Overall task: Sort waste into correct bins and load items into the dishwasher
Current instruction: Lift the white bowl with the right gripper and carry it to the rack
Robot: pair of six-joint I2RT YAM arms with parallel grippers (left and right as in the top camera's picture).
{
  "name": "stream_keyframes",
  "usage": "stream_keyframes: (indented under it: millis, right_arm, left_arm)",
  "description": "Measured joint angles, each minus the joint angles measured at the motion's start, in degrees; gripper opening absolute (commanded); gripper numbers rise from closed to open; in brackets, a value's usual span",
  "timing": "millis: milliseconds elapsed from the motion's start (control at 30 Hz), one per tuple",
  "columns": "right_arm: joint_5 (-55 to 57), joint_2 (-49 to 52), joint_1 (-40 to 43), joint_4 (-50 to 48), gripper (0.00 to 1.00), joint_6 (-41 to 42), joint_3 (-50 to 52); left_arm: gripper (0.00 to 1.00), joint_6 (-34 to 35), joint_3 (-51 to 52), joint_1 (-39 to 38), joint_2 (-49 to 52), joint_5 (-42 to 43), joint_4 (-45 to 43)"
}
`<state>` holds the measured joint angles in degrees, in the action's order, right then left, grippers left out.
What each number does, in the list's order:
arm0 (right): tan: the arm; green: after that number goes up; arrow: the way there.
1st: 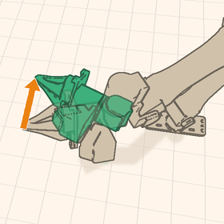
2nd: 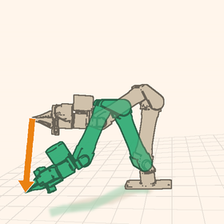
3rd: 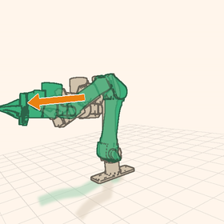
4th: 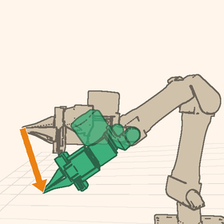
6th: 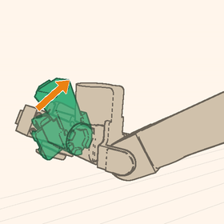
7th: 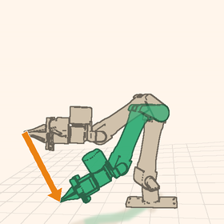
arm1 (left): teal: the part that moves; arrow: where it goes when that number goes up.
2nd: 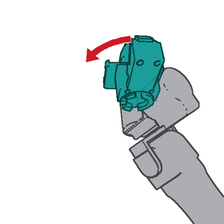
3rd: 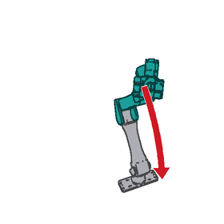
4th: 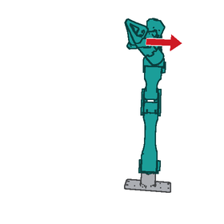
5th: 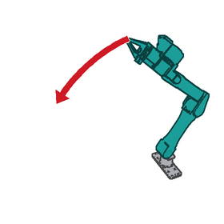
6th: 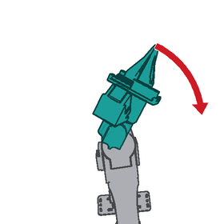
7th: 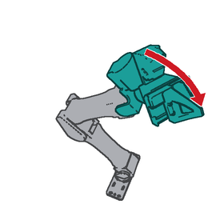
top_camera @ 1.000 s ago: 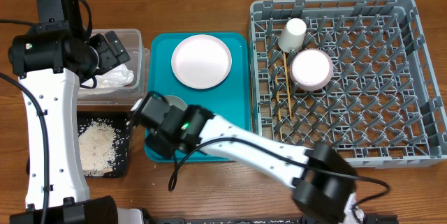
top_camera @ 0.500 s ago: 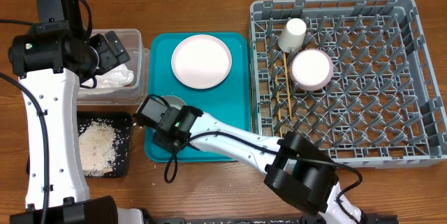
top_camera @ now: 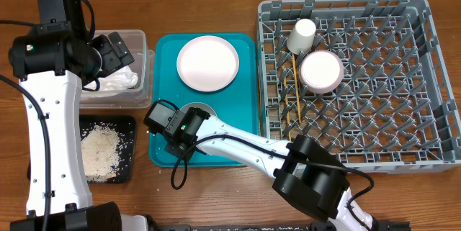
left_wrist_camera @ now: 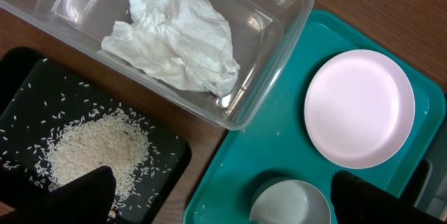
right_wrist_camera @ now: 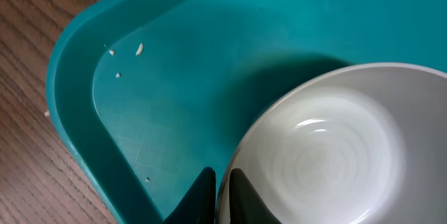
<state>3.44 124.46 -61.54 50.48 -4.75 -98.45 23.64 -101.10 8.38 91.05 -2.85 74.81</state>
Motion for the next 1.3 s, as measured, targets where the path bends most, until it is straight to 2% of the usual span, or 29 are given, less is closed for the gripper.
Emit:
stream_keyframes:
  millis: [133, 233, 400, 533, 733, 867, 1033, 1300]
  right_arm:
    - [0.0, 0.0, 0.0, 0.13, 0.1, -0.02, 0.0]
    - [0.0, 0.0, 0.0, 0.31, 0.04, 0.02, 0.0]
    - [0.55, 0.0, -0.02, 1.38, 0.04, 0.68, -0.33]
    - [0.98, 0.0, 0.13, 7.89, 0.04, 3.58, -4.63]
    - [-1.01, -2.64, 3.41, 21.4, 0.04, 10.95, -18.97]
    - [-5.66, -10.56, 9.73, 24.68, 0.04, 15.67, -22.56]
    - [-14.19, -19.34, 22.25, 30.4, 0.04, 19.98, -23.82]
    - [-33.59, -20.35, 42.1, 39.78, 0.04, 18.23, -22.69]
  left_arm:
    - [1.0, 0.0, 0.0, 0.0, 0.0, 0.0, 0.0]
    - [1.0, 0.0, 0.0, 0.0, 0.0, 0.0, 0.0]
    - [1.0, 0.0, 0.0, 0.0, 0.0, 0.0, 0.0]
    - [1.0, 0.0, 0.0, -0.02, 0.0, 0.0, 0.0]
    - [1.0, 0.0, 0.0, 0.0, 0.0, 0.0, 0.0]
    - [1.0, 0.0, 0.0, 0.0, 0.0, 0.0, 0.0]
    - [1.0, 0.0, 0.0, 0.0, 0.0, 0.0, 0.0]
    - [1.0, 0.0, 0.0, 0.0, 0.0, 0.0, 0.0]
